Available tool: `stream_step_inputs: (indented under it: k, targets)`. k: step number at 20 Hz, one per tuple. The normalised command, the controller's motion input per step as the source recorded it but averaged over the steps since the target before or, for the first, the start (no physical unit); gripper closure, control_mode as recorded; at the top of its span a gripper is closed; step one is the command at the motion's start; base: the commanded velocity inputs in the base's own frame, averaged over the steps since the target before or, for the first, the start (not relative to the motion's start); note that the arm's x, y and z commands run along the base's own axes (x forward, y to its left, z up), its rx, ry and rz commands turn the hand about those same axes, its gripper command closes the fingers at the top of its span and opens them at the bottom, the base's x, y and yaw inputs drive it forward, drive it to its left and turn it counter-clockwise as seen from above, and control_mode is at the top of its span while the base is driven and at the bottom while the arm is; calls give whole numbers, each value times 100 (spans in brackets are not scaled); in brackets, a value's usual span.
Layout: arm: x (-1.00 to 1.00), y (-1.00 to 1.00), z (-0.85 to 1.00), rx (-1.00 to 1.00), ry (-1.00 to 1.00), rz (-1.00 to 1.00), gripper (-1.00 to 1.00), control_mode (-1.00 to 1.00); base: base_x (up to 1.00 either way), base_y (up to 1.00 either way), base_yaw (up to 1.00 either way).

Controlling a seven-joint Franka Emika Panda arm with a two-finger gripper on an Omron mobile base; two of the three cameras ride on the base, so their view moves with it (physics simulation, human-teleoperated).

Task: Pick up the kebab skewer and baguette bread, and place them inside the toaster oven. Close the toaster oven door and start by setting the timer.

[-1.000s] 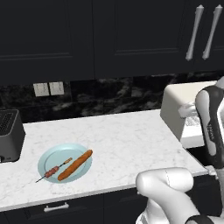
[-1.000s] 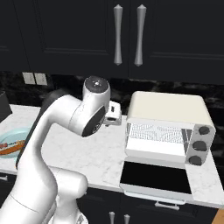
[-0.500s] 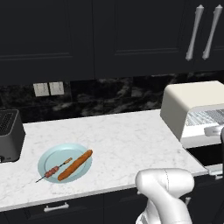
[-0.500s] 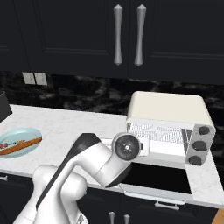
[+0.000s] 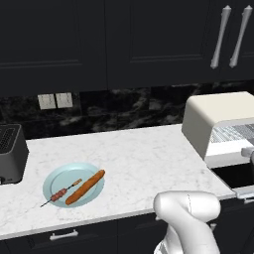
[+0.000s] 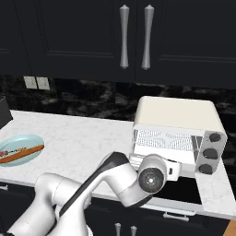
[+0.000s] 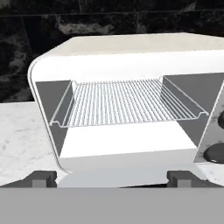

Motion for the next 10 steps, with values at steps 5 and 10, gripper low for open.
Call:
stream_step_inputs:
  k: [5, 10]
  targets:
    - [18, -55, -22, 0, -5, -9, -100, -100, 0, 0, 0]
    - [20, -9, 10, -1, -4, -7, -100, -100, 0, 0, 0]
